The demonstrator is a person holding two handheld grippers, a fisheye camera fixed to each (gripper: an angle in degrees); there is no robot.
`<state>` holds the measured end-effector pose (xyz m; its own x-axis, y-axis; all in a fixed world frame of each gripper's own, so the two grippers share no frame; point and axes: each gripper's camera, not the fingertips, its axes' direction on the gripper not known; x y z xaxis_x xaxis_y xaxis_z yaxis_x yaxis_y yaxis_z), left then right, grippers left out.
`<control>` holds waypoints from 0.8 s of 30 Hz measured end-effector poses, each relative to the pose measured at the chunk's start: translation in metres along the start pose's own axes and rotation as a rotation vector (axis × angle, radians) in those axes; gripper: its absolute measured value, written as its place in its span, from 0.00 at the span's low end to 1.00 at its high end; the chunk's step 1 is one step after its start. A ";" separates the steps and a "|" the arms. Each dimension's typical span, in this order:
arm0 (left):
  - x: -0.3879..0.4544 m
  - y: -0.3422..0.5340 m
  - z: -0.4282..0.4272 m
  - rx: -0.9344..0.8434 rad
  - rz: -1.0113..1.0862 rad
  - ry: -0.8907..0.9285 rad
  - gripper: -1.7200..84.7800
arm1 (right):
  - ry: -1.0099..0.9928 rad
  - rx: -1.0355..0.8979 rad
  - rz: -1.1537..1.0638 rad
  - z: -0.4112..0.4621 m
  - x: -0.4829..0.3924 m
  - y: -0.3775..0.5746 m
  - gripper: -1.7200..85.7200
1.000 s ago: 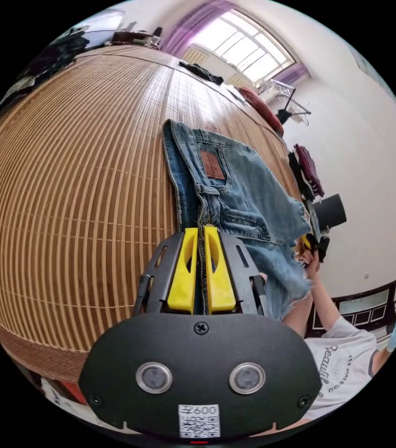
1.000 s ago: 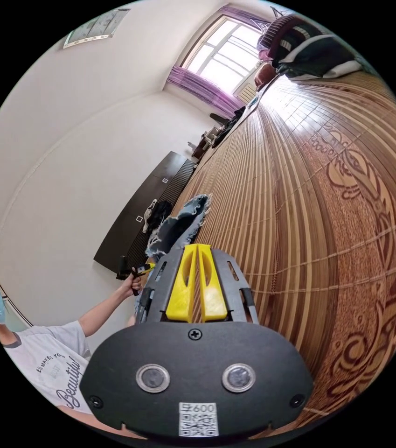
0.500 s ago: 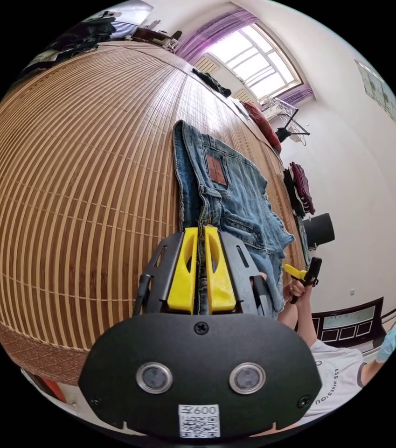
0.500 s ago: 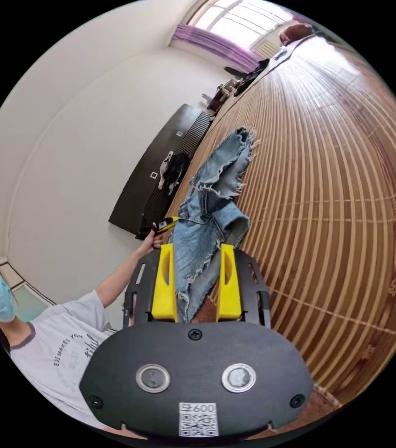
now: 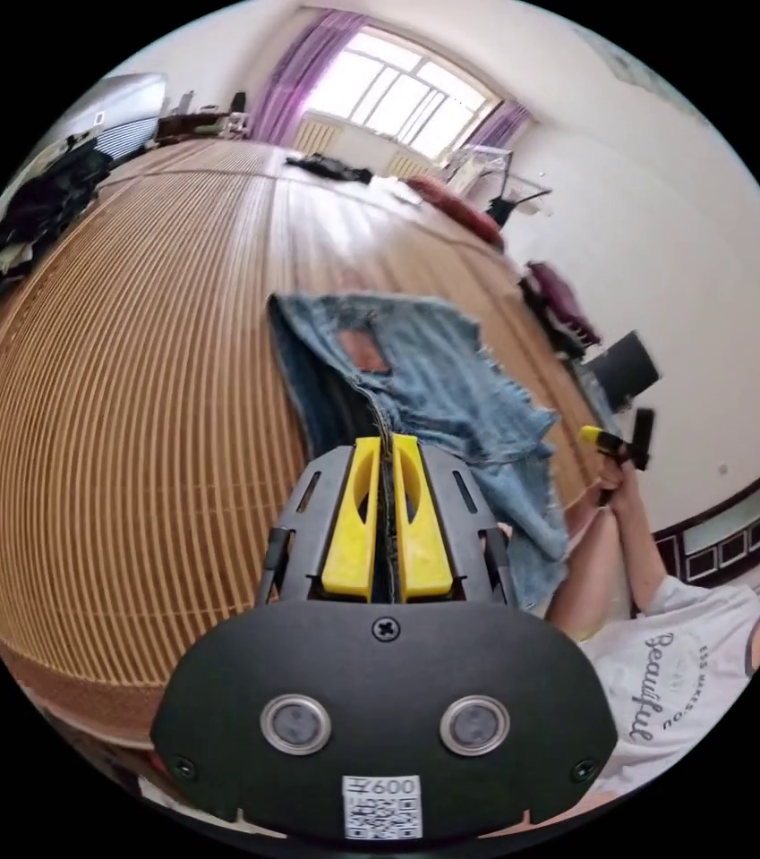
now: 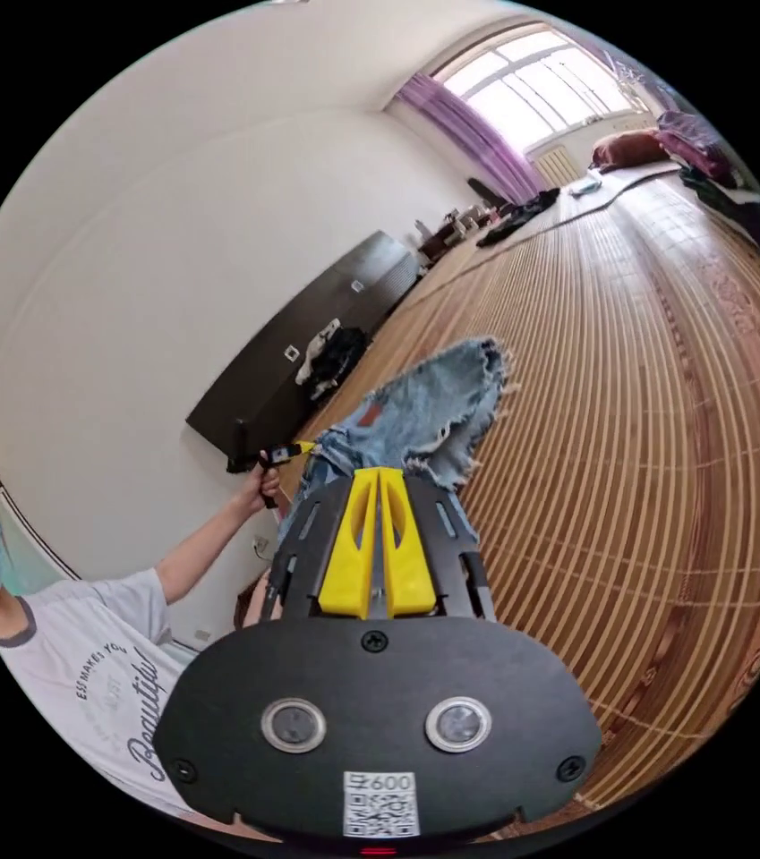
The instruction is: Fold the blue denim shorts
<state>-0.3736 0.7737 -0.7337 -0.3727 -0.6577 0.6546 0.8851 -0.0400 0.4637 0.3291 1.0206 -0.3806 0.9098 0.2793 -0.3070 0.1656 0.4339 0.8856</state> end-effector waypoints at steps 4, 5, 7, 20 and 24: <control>-0.044 -0.003 0.022 0.056 -0.249 0.315 0.05 | 0.008 -0.194 -0.006 0.029 -0.003 0.004 0.02; -0.047 -0.003 0.026 0.036 -0.257 0.277 0.05 | 0.031 -0.279 -0.002 0.048 -0.007 0.018 0.02; -0.064 0.003 0.040 -0.051 -0.284 0.097 0.05 | 0.072 -0.358 -0.009 0.071 -0.013 0.039 0.04; -0.108 0.013 0.072 -0.115 -0.252 -0.086 0.05 | 0.272 -0.329 -0.070 0.124 -0.060 0.069 0.02; -0.116 0.015 0.079 -0.093 -0.234 -0.092 0.05 | 0.273 -0.323 -0.058 0.121 -0.076 0.084 0.05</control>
<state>-0.3392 0.9090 -0.7549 -0.5902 -0.5518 0.5892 0.7920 -0.2545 0.5549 0.3197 0.9320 -0.2410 0.7614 0.4438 -0.4726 0.0469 0.6894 0.7228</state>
